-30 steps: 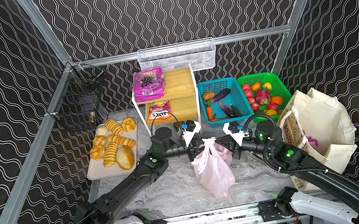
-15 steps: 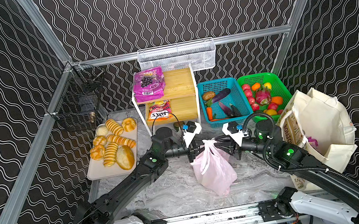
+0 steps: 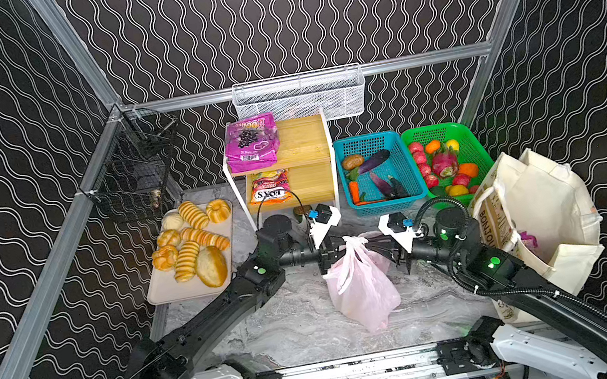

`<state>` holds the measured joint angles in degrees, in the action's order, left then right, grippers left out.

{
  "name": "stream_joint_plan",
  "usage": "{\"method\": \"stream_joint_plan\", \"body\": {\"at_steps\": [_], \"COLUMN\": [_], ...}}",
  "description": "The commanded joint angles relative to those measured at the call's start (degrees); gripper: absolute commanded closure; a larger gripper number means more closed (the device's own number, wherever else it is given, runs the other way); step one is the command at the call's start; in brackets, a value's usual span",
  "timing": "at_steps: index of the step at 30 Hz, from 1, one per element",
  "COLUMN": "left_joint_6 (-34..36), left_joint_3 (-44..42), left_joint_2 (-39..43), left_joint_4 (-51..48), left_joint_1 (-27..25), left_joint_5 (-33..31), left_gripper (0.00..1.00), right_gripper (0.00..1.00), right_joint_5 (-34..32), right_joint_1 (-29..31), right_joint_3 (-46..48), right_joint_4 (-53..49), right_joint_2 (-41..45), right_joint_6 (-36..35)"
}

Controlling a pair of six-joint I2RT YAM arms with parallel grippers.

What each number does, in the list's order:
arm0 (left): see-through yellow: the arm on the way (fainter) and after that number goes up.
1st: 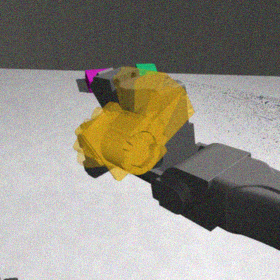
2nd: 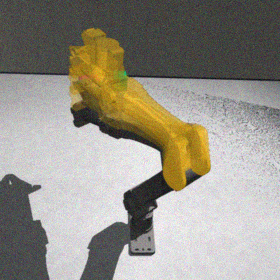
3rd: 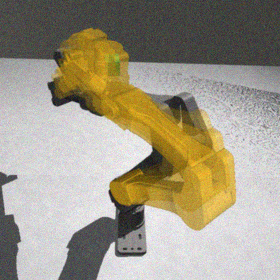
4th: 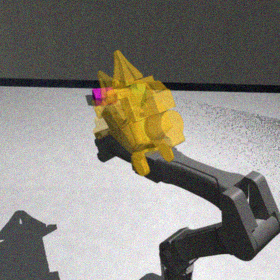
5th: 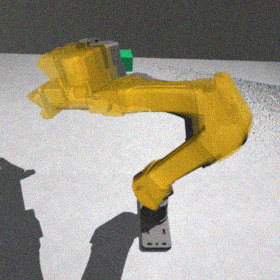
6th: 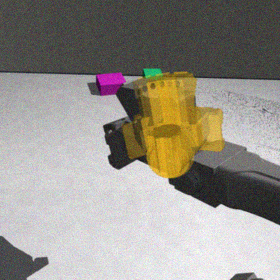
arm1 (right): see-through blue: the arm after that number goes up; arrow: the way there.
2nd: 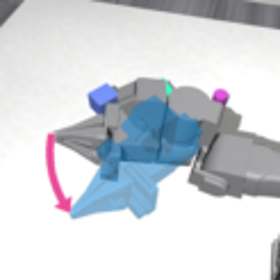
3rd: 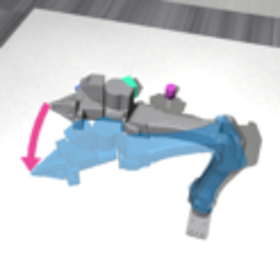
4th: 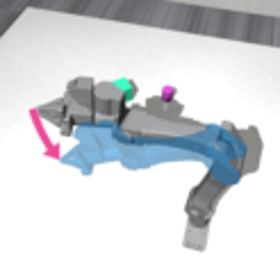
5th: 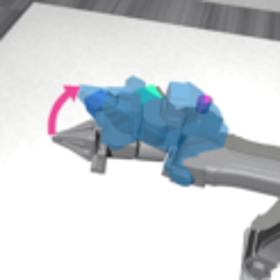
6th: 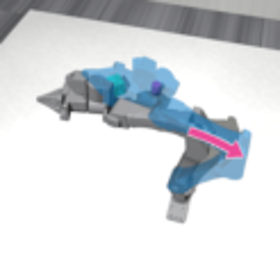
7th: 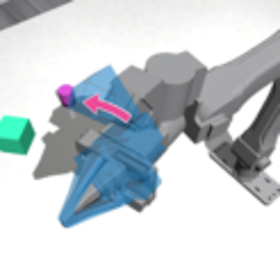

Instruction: Place the mixed food into the grocery bags and tie them

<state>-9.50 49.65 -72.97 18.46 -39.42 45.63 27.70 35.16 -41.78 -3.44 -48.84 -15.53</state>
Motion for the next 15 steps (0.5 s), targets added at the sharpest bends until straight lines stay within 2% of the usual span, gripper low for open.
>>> {"method": "stream_joint_plan", "body": {"at_steps": [1, 5, 8, 9, 15], "left_joint_6": [-1.2, -1.7, -1.7, -1.6, -0.5], "left_joint_3": [0.4, 0.7, 0.4, 0.4, 0.3], "left_joint_2": [-0.4, -0.7, -0.3, -0.2, 0.2], "left_joint_4": [3.0, 3.0, 3.4, 3.3, 1.5], "left_joint_1": [0.0, 0.0, 0.0, 0.0, 0.0], "left_joint_5": [1.0, 1.6, 1.7, 1.8, 0.9], "left_gripper": [1.00, 1.00, 1.00, 1.00, 1.00], "right_gripper": [0.86, 0.85, 0.78, 0.79, 1.00], "right_joint_5": [6.2, 6.3, 5.2, 4.2, 2.9], "right_joint_1": [0.1, 0.1, 0.1, 0.1, 0.1], "right_joint_3": [0.4, 1.2, 1.4, 1.6, 1.3], "right_joint_4": [4.0, 7.7, 8.4, 8.5, 6.3], "right_joint_2": [-1.0, -2.3, -2.8, -2.8, -1.5], "right_joint_6": [3.3, 6.6, 7.3, 7.3, 4.9]}}
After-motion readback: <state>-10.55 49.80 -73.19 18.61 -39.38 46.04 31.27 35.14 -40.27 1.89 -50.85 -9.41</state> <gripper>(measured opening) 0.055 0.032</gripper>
